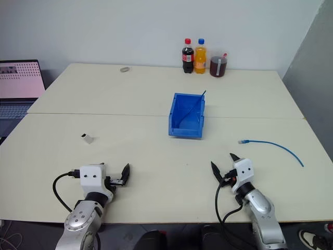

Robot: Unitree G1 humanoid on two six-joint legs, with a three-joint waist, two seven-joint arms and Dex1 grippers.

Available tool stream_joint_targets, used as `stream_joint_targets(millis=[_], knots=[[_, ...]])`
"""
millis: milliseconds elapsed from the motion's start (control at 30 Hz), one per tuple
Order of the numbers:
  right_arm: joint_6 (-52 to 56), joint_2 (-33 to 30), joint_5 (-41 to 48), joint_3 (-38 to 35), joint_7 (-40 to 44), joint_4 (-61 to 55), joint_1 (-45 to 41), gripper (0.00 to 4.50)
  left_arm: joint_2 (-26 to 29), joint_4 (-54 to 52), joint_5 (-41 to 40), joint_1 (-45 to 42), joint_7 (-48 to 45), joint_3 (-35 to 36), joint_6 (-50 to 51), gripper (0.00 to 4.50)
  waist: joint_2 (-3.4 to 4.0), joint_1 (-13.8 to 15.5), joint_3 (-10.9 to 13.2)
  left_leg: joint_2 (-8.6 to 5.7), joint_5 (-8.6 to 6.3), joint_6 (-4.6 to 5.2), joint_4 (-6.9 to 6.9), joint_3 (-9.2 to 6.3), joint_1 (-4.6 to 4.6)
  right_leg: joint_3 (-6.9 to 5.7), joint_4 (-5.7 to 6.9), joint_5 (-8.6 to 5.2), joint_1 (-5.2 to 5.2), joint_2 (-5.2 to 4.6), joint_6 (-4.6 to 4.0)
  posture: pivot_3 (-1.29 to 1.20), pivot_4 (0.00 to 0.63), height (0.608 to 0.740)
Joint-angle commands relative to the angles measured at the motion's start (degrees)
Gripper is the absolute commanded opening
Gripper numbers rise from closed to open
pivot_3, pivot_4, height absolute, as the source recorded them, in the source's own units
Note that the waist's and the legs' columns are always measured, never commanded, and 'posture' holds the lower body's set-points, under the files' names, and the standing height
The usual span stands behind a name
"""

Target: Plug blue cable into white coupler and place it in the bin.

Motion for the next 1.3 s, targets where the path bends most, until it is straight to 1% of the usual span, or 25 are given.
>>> stream_joint_targets(millis=[33,200,567,733,900,1033,1133,1200,1233,1300], knots=[[-0.36,-0.44,0.04,-0.88,-0.18,-2.74,-0.13,4.46,0.54,-0.97,0.26,-0.07,-0.58,-0.44,-1.79,4.50,0.00,0.00,0.00,0.00,0.00,0.00,0.00,0.00,0.00,0.00,0.00,0.00,0.00,0.00,0.00,0.00,0.150,0.740],[-0.37,-0.63,0.00,-0.75,-0.01,-2.91,0.27,4.46,0.90,-0.98,1.21,0.33,-0.17,-0.62,-0.20,4.50,0.00,0.00,0.00,0.00,0.00,0.00,0.00,0.00,0.00,0.00,0.00,0.00,0.00,0.00,0.00,0.00,0.150,0.740],[-0.58,-0.78,0.05,-0.79,-0.02,-2.81,-0.06,4.46,2.80,-0.79,0.53,0.28,-3.31,-0.57,-2.55,4.50,0.01,0.00,0.00,0.00,0.00,0.00,0.00,0.00,0.01,0.00,0.00,0.00,0.00,0.00,0.00,0.00,0.150,0.740],[-0.73,-0.55,-0.05,-0.93,-0.54,-3.27,0.25,4.46,4.10,-2.81,-5.60,0.70,-9.90,-0.43,-1.91,4.50,0.01,-0.02,0.00,0.01,0.00,0.00,0.00,0.00,0.00,0.00,0.00,0.00,0.00,0.00,0.00,0.00,0.150,0.740],[-0.66,-0.42,0.15,-1.33,-1.31,-4.40,1.10,4.46,8.11,-3.26,-6.09,-0.43,-16.08,-2.81,-3.42,4.50,0.02,-0.05,0.00,0.01,0.00,0.00,0.00,0.00,0.01,-0.01,0.00,-0.01,0.00,0.00,0.00,0.00,0.150,0.740],[0.65,-1.29,1.83,-3.02,-1.38,-7.00,1.57,4.46,11.81,-3.68,-7.21,-5.25,-21.68,-6.41,-1.64,4.50,0.02,0.09,0.01,0.00,0.00,0.00,0.00,0.00,0.00,-0.01,0.00,-0.01,0.00,0.01,0.00,0.00,0.150,0.740],[3.09,-3.66,4.16,-5.89,-0.09,-9.73,1.14,4.46,14.41,-3.30,-7.89,-11.78,-25.29,-9.27,1.29,4.50,0.08,0.32,0.03,-0.04,0.00,0.00,0.03,0.00,0.00,-0.02,0.01,-0.02,0.02,0.01,0.03,0.00,0.150,0.740],[4.96,-6.93,5.77,-8.58,1.50,-10.59,0.47,4.46,16.18,-2.66,-8.88,-17.42,-28.34,-11.22,4.09,4.50,0.10,0.19,-0.02,-0.07,0.01,0.01,0.04,0.01,-0.03,-0.05,-0.01,0.02,0.00,0.01,0.09,0.00,0.150,0.740],[7.02,-10.30,6.93,-11.04,3.32,-9.89,-0.50,4.46,17.29,-1.89,-9.70,-21.89,-31.06,-12.82,6.52,4.50,0.11,0.21,0.04,-0.07,0.01,0.01,0.03,0.06,0.00,-0.04,-0.01,0.02,0.02,0.02,0.08,0.00,0.150,0.740],[10.15,-14.92,8.96,-14.07,5.67,-8.44,-1.98,4.46,18.63,-0.75,-10.99,-27.41,-34.22,-14.81,9.90,4.50,0.13,0.25,0.08,-0.14,0.02,0.03,0.10,0.04,-0.09,-0.10,-0.03,0.07,-0.02,0.03,0.15,0.00,0.150,0.740]])
